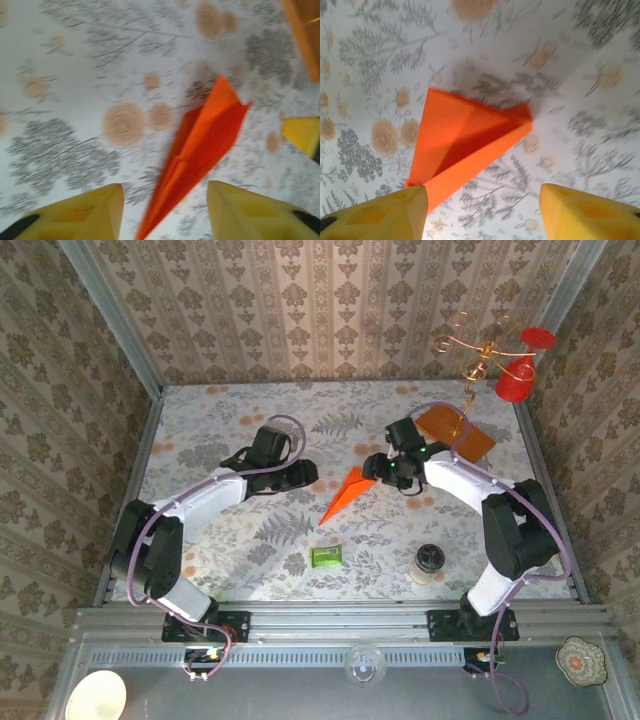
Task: Fold a paper plane with a square sheet of paper (pick it up from the middle)
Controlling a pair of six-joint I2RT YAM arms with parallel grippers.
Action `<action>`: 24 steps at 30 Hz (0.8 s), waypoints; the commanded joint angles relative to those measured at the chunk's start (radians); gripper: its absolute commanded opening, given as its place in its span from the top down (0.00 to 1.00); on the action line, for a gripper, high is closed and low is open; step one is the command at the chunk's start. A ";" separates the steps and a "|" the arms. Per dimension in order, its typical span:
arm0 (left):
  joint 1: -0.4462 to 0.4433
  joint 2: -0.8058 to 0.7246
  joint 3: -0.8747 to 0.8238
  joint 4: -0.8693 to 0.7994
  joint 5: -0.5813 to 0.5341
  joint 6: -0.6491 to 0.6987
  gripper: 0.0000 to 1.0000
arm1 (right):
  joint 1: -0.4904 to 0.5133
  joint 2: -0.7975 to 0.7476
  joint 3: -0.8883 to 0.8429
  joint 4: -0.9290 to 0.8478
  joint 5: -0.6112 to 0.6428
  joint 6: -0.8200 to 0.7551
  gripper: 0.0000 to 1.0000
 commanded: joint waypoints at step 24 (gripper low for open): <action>0.029 0.007 -0.089 -0.023 -0.037 0.020 0.26 | 0.138 0.094 -0.029 0.059 0.174 0.305 0.44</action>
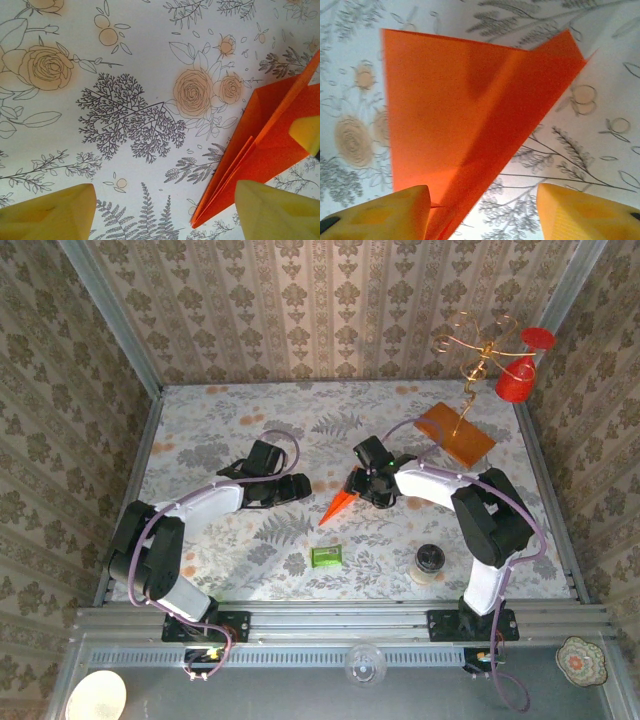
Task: Fold a paper plane with a square sheet of paper (pick it up from the middle)
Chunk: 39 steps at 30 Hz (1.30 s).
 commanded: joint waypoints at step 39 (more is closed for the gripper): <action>-0.001 -0.105 -0.049 0.017 -0.113 -0.056 0.28 | -0.071 0.029 -0.084 0.526 -0.586 -0.116 0.98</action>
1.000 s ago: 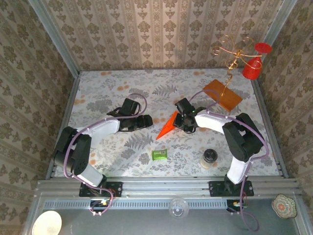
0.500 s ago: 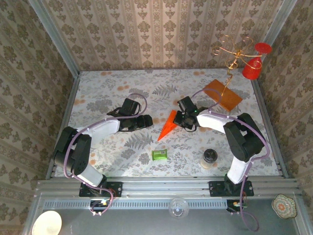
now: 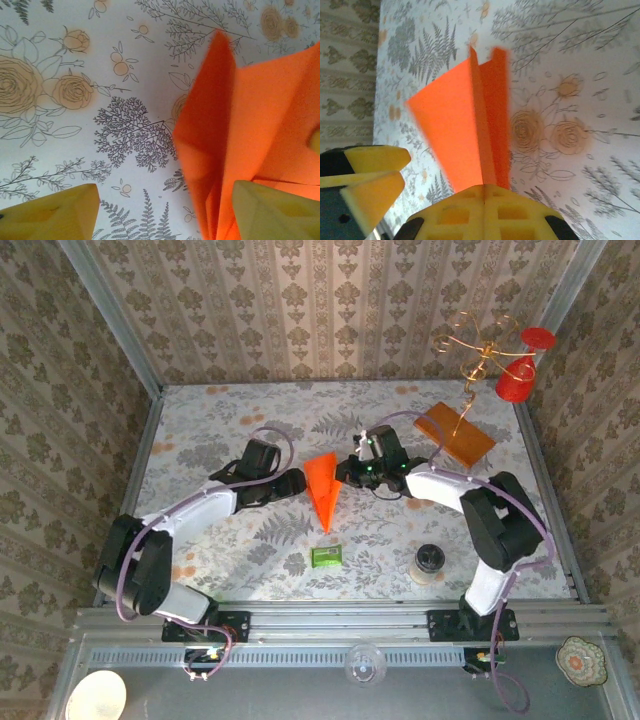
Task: Fold a paper plane with a square sheet of paper (pick it up from the middle)
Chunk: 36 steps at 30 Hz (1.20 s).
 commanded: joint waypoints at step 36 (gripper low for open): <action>-0.067 0.326 0.126 0.092 0.174 -0.055 0.95 | -0.108 0.143 -0.091 0.095 -0.138 0.045 1.00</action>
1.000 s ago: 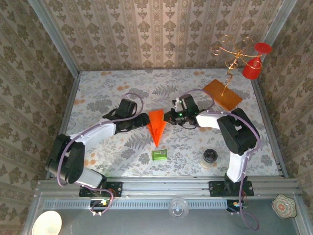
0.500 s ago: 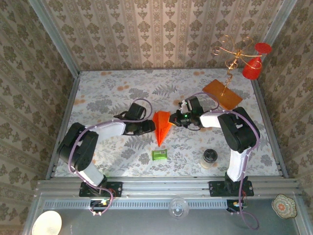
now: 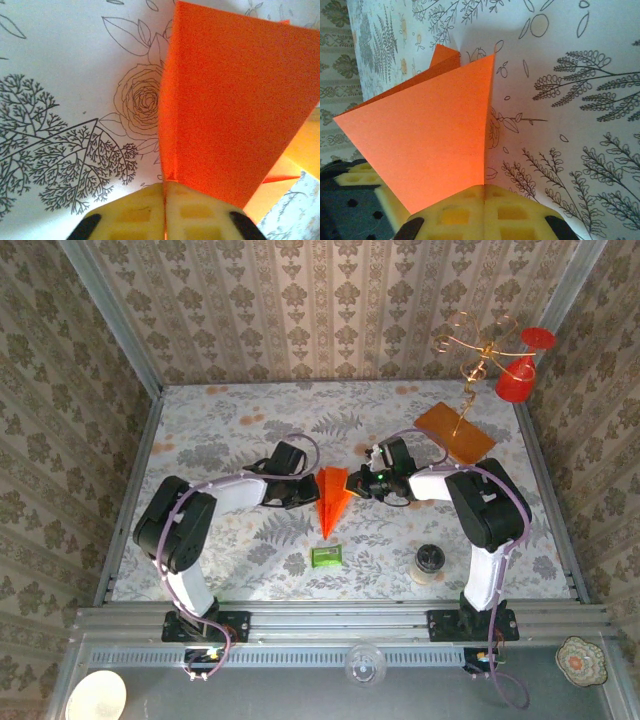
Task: Fold a paper plane with a square sheet of paper (pick it up from the middle)
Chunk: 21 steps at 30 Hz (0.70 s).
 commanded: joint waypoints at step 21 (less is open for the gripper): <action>0.030 -0.038 -0.040 -0.063 -0.050 -0.055 0.92 | -0.031 0.023 -0.012 -0.040 -0.026 -0.014 0.99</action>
